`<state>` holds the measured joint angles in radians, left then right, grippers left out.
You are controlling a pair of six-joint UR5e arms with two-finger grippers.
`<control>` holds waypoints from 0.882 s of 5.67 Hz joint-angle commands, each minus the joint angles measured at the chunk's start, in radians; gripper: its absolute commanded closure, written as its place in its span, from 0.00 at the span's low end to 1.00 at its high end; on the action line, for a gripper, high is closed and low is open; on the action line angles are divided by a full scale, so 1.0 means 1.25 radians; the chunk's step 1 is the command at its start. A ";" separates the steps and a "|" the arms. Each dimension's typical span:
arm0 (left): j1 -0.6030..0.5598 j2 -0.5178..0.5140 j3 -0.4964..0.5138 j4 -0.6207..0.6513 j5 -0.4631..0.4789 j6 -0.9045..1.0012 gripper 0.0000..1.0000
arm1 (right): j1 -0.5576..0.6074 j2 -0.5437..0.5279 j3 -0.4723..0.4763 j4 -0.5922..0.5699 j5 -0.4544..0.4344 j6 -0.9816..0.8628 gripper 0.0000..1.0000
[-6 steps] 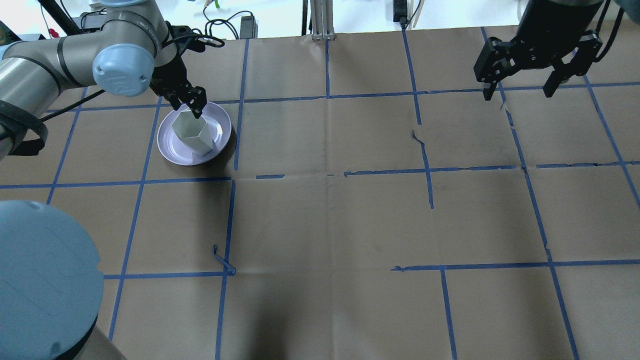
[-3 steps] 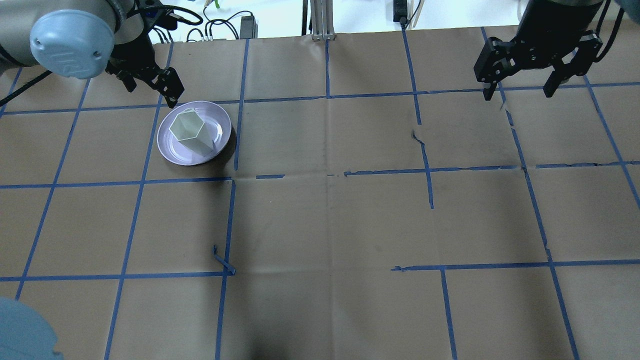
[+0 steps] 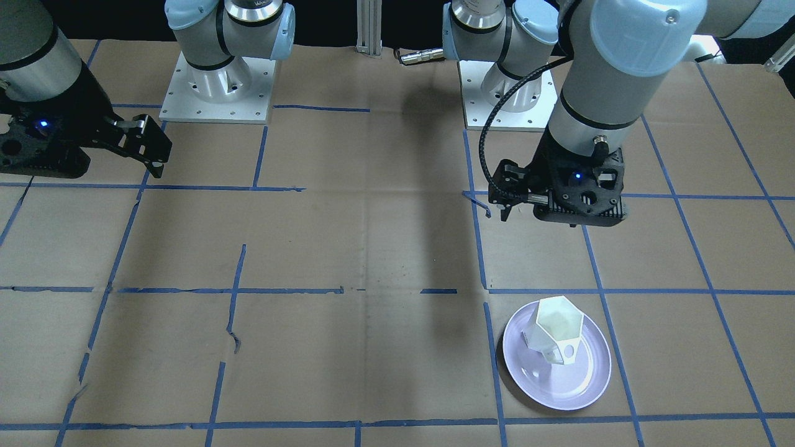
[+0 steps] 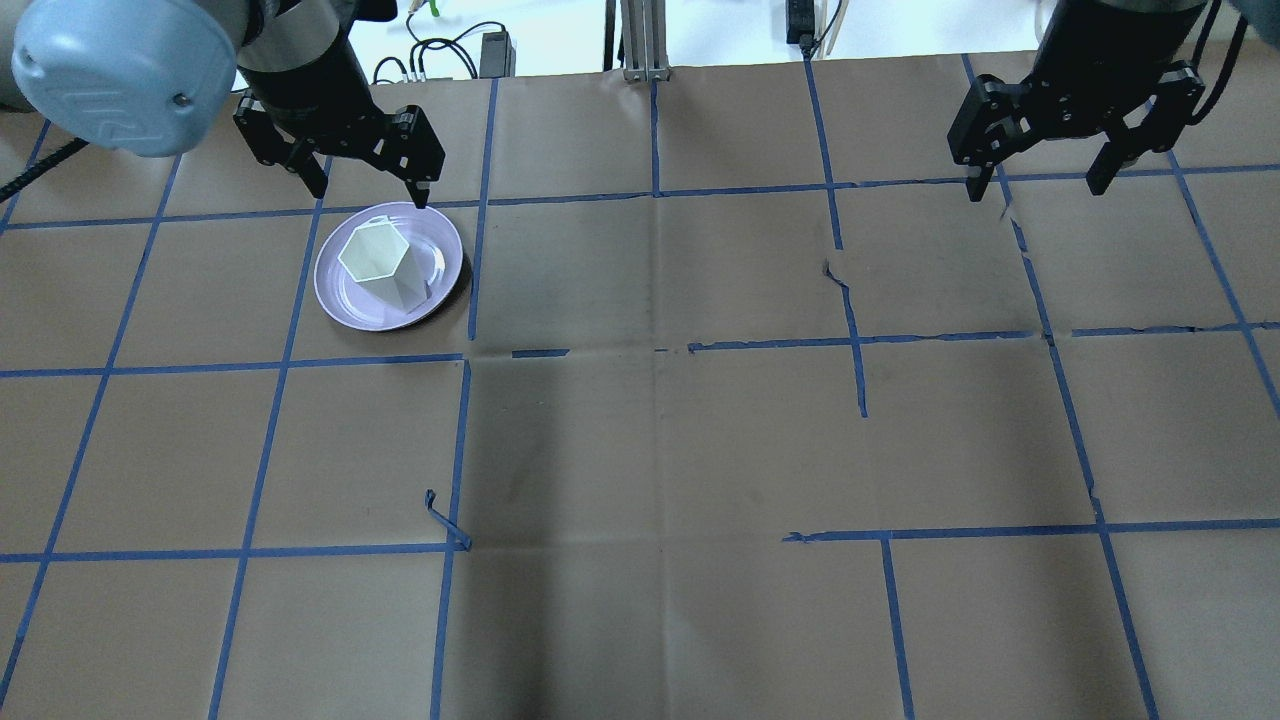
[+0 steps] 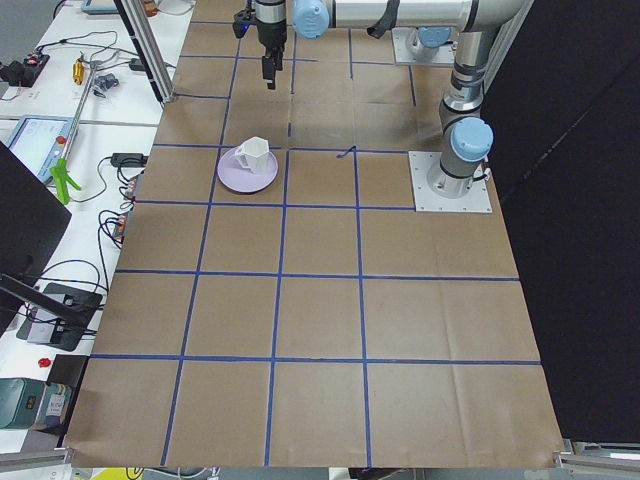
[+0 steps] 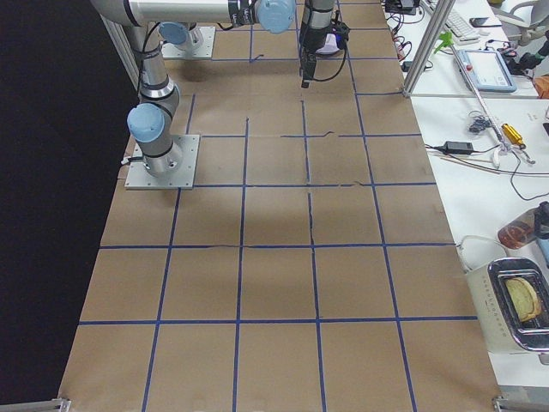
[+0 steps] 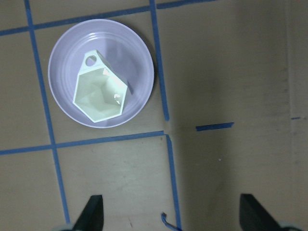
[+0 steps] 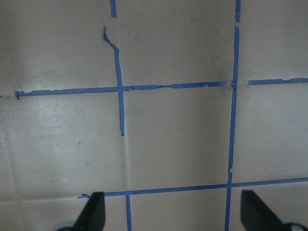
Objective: Flip cup and place on plate
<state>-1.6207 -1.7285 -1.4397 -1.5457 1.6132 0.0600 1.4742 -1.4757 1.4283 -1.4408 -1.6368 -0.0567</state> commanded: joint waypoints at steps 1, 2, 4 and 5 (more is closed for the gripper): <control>0.001 0.064 -0.007 -0.108 -0.030 -0.022 0.00 | 0.000 0.000 0.000 0.000 0.000 0.000 0.00; 0.010 0.073 -0.009 -0.108 -0.050 -0.023 0.00 | 0.000 0.000 0.000 0.000 0.000 0.000 0.00; 0.009 0.073 -0.015 -0.108 -0.051 -0.020 0.00 | 0.000 0.000 0.000 -0.001 0.000 0.000 0.00; 0.010 0.073 -0.015 -0.108 -0.046 -0.019 0.00 | 0.000 0.000 0.000 0.000 0.000 0.000 0.00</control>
<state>-1.6085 -1.6373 -1.4578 -1.6810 1.5517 0.0353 1.4742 -1.4757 1.4281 -1.4412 -1.6367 -0.0568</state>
